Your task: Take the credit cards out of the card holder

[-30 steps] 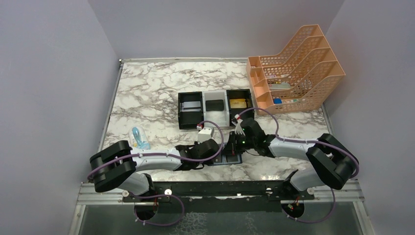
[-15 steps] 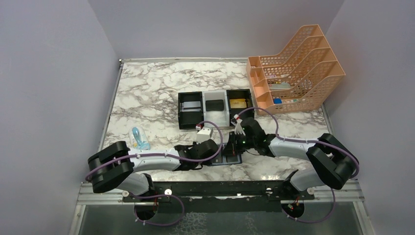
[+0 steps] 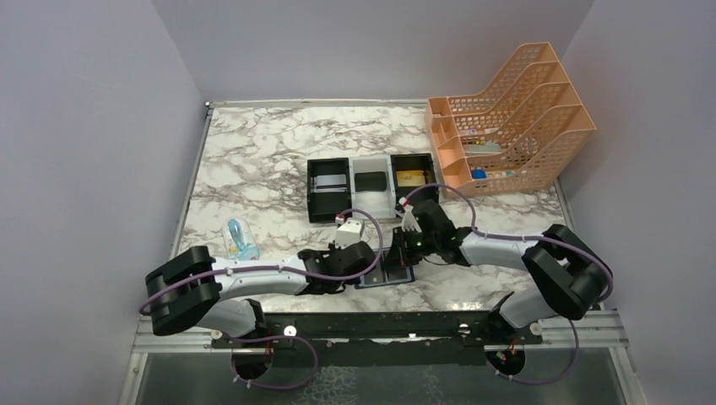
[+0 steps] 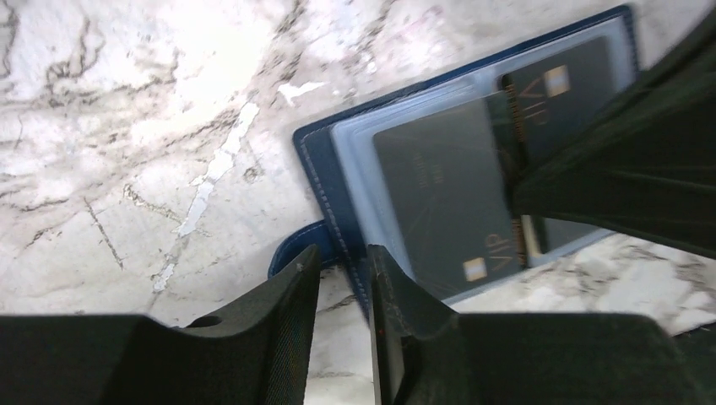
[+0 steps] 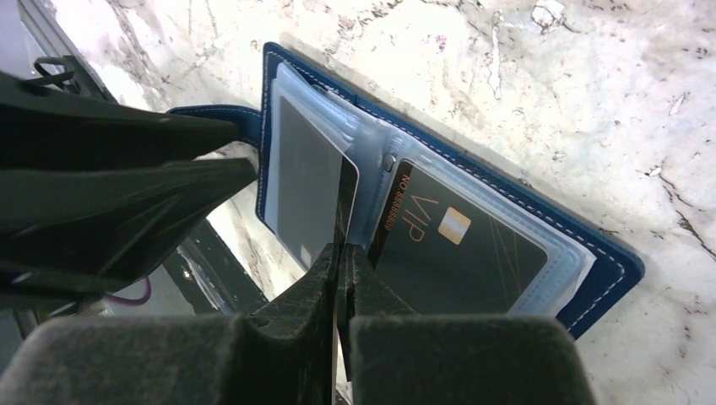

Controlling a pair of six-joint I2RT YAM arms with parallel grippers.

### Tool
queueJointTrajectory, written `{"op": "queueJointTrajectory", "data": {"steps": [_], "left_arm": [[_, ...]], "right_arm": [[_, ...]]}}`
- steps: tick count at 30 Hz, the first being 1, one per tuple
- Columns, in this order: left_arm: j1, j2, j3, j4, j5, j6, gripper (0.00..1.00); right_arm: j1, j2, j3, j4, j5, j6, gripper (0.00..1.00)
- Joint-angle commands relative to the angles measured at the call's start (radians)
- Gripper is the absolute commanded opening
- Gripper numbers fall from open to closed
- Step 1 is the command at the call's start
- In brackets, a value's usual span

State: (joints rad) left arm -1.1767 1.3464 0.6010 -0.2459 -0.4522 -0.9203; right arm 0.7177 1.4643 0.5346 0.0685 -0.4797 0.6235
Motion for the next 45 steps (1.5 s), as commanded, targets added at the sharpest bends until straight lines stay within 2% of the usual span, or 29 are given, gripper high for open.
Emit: {"op": "queueJointTrajectory", "data": {"steps": [1,6,13,17,26,39,45], "left_arm": [[-0.012,-0.081,0.067,-0.002,-0.021,0.049,0.32],[-0.014,-0.095,0.072,0.060,0.003,0.100,0.38],[-0.011,-0.024,0.027,0.209,0.016,0.105,0.33],[0.009,0.029,0.026,0.186,0.018,0.030,0.32],[0.013,0.117,0.027,0.128,0.026,-0.036,0.29],[0.013,0.100,-0.023,0.110,0.025,-0.060,0.28],[0.013,0.031,-0.072,0.157,0.075,0.003,0.28]], "right_arm": [[-0.004,0.037,0.011,0.030,-0.020,0.012,0.02],[-0.004,0.064,0.013,0.057,-0.025,0.026,0.02],[-0.005,0.071,0.012,0.061,-0.024,0.027,0.02],[-0.004,0.068,0.009,0.061,-0.023,0.028,0.02],[-0.004,0.044,-0.004,0.056,-0.009,0.034,0.02],[-0.006,0.001,-0.011,0.029,0.017,0.037,0.02],[-0.006,-0.056,-0.028,0.009,0.077,0.057,0.01]]}}
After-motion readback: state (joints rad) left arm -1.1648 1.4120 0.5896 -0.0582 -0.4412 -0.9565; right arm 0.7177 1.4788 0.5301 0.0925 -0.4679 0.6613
